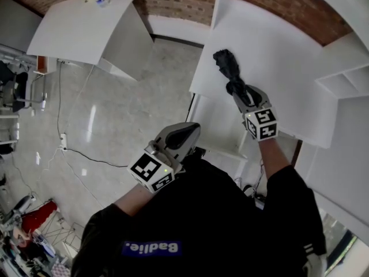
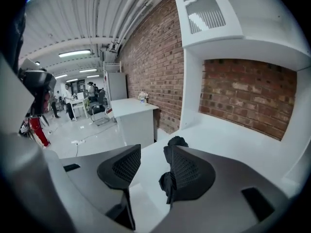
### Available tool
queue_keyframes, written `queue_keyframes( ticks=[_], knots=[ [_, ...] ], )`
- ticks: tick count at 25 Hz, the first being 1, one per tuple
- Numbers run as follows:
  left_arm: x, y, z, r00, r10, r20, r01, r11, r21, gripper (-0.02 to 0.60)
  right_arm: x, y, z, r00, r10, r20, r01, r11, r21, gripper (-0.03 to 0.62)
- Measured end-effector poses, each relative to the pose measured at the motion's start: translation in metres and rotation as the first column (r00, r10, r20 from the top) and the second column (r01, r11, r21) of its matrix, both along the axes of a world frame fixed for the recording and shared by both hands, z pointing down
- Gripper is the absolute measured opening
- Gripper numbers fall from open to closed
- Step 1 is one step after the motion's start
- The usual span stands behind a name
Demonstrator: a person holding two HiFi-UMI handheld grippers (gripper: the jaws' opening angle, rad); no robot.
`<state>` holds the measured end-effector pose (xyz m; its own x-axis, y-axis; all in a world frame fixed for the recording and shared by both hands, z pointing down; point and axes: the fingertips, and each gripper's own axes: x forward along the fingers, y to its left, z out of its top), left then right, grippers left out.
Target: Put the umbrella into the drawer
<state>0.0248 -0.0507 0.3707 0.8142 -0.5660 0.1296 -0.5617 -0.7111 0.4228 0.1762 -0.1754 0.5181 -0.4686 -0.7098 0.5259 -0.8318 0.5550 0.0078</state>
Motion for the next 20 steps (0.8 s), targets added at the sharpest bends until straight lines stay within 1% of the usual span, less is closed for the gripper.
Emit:
queue_keyframes(
  ticks=[3,7,14,17,20],
  knots=[
    [-0.001,-0.006,0.000,1.000,-0.005,0.002,0.005,1.000,0.004,0.002,0.013,-0.014,0.024,0.999,0.006,-0.053,-0.008,0.999,-0.043,0.221],
    [-0.006,-0.011,-0.004,1.000,-0.024,0.003,0.024,1.000,0.007,0.002,0.021,-0.028,0.053,0.996,0.007,-0.089,-0.018,0.993,-0.113,0.232],
    [-0.011,-0.013,0.006,0.998,-0.060,0.031,0.061,0.998,-0.012,0.002,0.029,-0.050,0.110,0.988,-0.003,-0.153,-0.033,0.973,-0.230,0.263],
    [-0.016,-0.010,0.011,0.996,-0.079,0.048,0.080,0.997,-0.023,0.002,0.031,-0.062,0.131,0.982,-0.015,-0.190,-0.035,0.965,-0.260,0.281],
    [-0.021,-0.007,0.013,0.993,-0.099,0.070,0.101,0.995,-0.028,0.002,0.029,-0.075,0.143,0.980,-0.022,-0.199,-0.034,0.962,-0.270,0.284]
  ],
)
